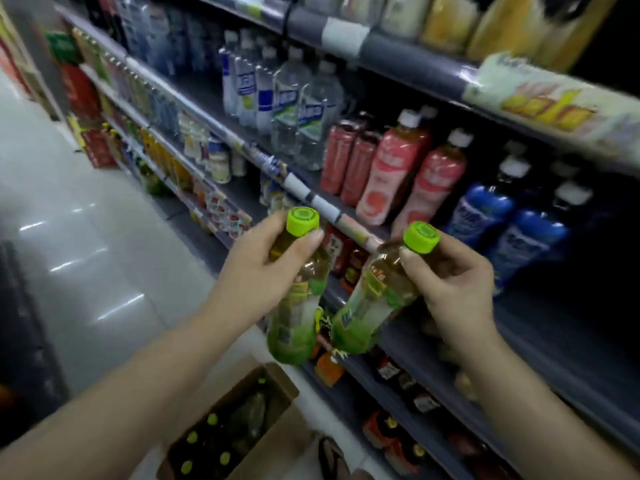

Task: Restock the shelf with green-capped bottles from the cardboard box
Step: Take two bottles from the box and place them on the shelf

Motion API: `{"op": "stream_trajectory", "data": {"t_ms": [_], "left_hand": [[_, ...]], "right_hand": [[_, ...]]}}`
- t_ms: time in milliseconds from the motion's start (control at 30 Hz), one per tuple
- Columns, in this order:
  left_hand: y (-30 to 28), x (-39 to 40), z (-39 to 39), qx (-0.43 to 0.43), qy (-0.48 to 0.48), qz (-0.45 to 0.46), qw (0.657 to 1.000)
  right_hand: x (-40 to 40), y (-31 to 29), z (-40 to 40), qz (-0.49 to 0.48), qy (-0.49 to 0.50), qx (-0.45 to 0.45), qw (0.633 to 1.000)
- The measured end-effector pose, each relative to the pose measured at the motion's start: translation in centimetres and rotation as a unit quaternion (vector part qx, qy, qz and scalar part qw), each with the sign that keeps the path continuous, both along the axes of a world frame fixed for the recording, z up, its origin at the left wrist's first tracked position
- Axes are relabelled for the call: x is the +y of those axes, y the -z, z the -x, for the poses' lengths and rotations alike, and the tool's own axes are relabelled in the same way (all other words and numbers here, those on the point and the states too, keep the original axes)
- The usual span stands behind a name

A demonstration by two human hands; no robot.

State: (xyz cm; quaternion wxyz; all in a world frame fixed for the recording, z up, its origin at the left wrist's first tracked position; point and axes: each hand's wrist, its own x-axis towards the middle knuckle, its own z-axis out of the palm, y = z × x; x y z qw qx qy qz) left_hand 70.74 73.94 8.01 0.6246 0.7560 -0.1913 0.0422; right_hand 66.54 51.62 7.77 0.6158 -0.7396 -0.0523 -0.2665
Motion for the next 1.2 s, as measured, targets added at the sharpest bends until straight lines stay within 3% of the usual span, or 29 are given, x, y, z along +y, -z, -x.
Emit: {"op": "stream_trajectory", "data": {"t_ms": [300,600,867,1067,1200], "left_hand": [[-3.5,-10.9,0.9,-0.032,0.199,-0.002,0.98],[-4.6,-22.2,2.7,-0.019,0.313,0.016,0.949],[-3.6,-31.2,4.0,-0.046,0.352,0.051,0.934],[-3.4,-36.4,3.1,-0.034,0.327,0.084,0.941],[-4.0,-39.3,2.3,-0.079,0.3,0.068,0.948]], "right_hand": [[-7.1,-2.3,7.6,0.006,0.151,-0.012,0.988],[-14.3,-4.2,12.9,0.056,0.303,-0.024,0.951],[-20.9,-4.3,15.1,0.105,0.386,-0.037,0.916],[-25.2,-4.0,14.6,0.048,0.418,-0.038,0.906],[-27.6,-3.9,13.1,0.033,0.436,-0.041,0.898]]}}
